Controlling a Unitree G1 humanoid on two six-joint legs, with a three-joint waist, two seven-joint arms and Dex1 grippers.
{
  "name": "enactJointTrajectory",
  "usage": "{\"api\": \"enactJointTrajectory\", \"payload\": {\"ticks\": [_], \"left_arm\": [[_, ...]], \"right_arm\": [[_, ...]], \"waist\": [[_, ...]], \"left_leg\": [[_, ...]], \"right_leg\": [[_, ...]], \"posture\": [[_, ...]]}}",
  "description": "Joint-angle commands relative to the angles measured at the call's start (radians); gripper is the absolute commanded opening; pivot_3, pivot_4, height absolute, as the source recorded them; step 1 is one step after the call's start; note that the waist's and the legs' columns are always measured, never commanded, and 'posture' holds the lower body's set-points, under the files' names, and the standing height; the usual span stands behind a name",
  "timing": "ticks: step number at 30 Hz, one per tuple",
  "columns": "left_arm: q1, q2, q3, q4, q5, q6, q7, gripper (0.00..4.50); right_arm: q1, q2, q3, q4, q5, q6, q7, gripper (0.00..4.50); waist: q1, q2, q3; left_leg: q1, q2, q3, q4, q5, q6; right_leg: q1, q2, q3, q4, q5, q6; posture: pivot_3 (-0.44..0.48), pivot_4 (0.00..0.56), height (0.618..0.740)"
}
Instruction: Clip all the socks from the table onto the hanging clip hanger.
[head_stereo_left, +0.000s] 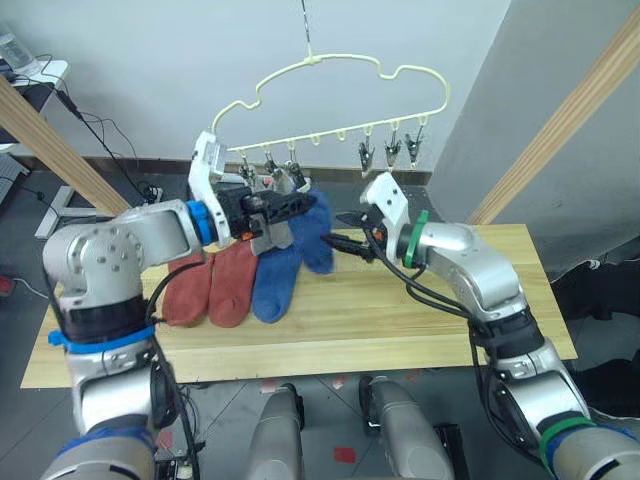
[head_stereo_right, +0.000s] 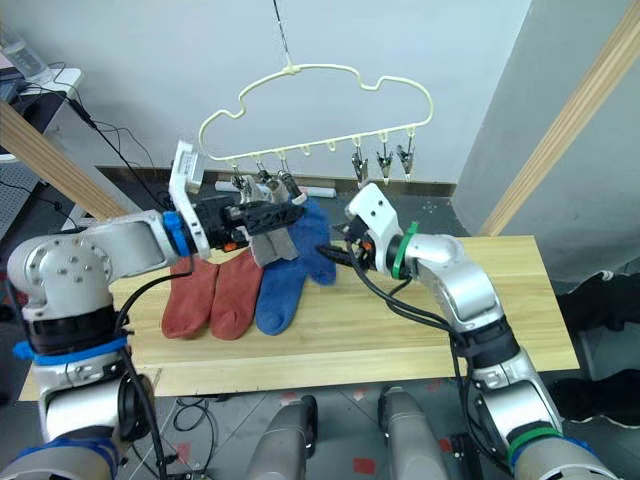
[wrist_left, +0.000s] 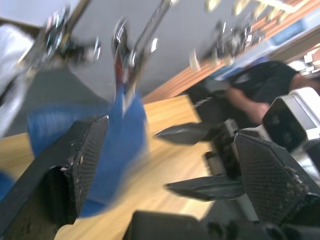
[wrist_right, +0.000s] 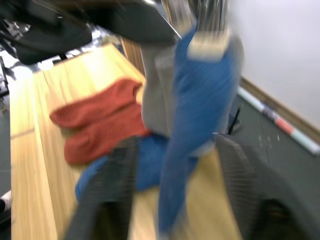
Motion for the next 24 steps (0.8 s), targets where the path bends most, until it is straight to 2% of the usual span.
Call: {"api": "enactJointTrajectory", "payload": {"ticks": [1, 2, 5, 6, 8, 9, 14, 20, 24], "left_arm": [[0.068, 0.052, 0.015, -0.132, -0.033, -0.054, -0.073, 4.5], [0.086, 0.063, 0.024, -0.15, -0.04, -0.069, -0.089, 4.5], [0.142, 0.105, 0.015, -0.206, -0.013, -0.161, -0.157, 4.5], [0.187, 0.116, 0.008, -0.237, 0.038, -0.248, -0.181, 4.5], [0.299, 0.097, 0.043, -0.283, 0.075, -0.389, -0.235, 4.5], [0.35, 0.058, 0.067, -0.297, 0.119, -0.51, -0.242, 4.5], [0.537, 0.083, 0.04, -0.405, 0.189, -0.642, -0.285, 4.5], [0.52, 0.012, 0.084, -0.398, 0.097, -0.655, -0.194, 4.5], [0.54, 0.026, 0.082, -0.396, 0.124, -0.706, -0.212, 4.5]], "right_arm": [[0.062, -0.022, -0.051, -0.168, 0.018, 0.066, -0.06, 3.9], [0.083, -0.023, -0.059, -0.205, 0.024, 0.088, -0.079, 4.19], [0.119, -0.013, -0.072, -0.276, 0.031, 0.132, -0.128, 4.19], [0.133, 0.005, -0.076, -0.297, 0.009, 0.124, -0.177, 4.19], [0.155, 0.068, -0.092, -0.323, -0.038, 0.099, -0.298, 4.19], [0.159, 0.105, -0.105, -0.33, -0.048, 0.088, -0.349, 4.19], [0.152, 0.183, -0.116, -0.336, -0.082, 0.045, -0.453, 4.19], [0.107, 0.22, -0.108, -0.32, -0.106, 0.032, -0.517, 4.19], [0.069, 0.261, -0.081, -0.262, -0.143, -0.029, -0.554, 4.19]], "waist": [[0.002, 0.0, 0.0], [0.004, 0.0, 0.0], [0.007, 0.0, 0.0], [0.008, 0.0, 0.0], [0.006, 0.001, -0.001], [0.006, 0.001, -0.001], [0.018, 0.001, -0.001], [0.035, 0.0, -0.003], [0.034, 0.0, -0.006]], "left_leg": [[0.0, 0.0, 0.0, 0.0, 0.0, 0.0], [0.0, 0.0, 0.0, 0.0, 0.0, 0.0], [0.0, 0.0, 0.0, 0.0, 0.0, 0.0], [0.0, 0.001, 0.0, 0.0, 0.0, 0.0], [0.001, 0.001, 0.0, 0.0, 0.0, 0.0], [0.002, 0.001, 0.002, -0.001, 0.0, 0.0], [0.001, 0.002, 0.0, -0.002, 0.0, -0.001], [-0.001, 0.0, 0.002, 0.001, 0.0, 0.0], [-0.001, 0.001, 0.002, 0.0, 0.0, 0.0]], "right_leg": [[0.0, 0.0, 0.0, 0.0, 0.0, 0.0], [0.0, -0.001, 0.0, 0.0, 0.0, 0.0], [0.0, 0.0, 0.0, 0.0, 0.0, 0.0], [0.0, 0.0, 0.0, 0.0, 0.0, 0.0], [0.0, 0.0, 0.0, 0.0, 0.0, 0.0], [0.0, -0.001, 0.002, 0.0, 0.0, 0.0], [-0.001, -0.001, 0.002, -0.001, -0.001, -0.001], [0.001, -0.001, 0.0, -0.004, 0.0, 0.0], [0.001, 0.0, -0.001, -0.003, 0.0, 0.0]], "posture": [[0.01, 0.302, 0.74], [0.019, 0.303, 0.74], [0.033, 0.298, 0.74], [0.033, 0.298, 0.74], [0.038, 0.296, 0.74], [0.039, 0.293, 0.74], [0.041, 0.281, 0.74], [0.05, 0.259, 0.74], [0.059, 0.244, 0.74]]}}
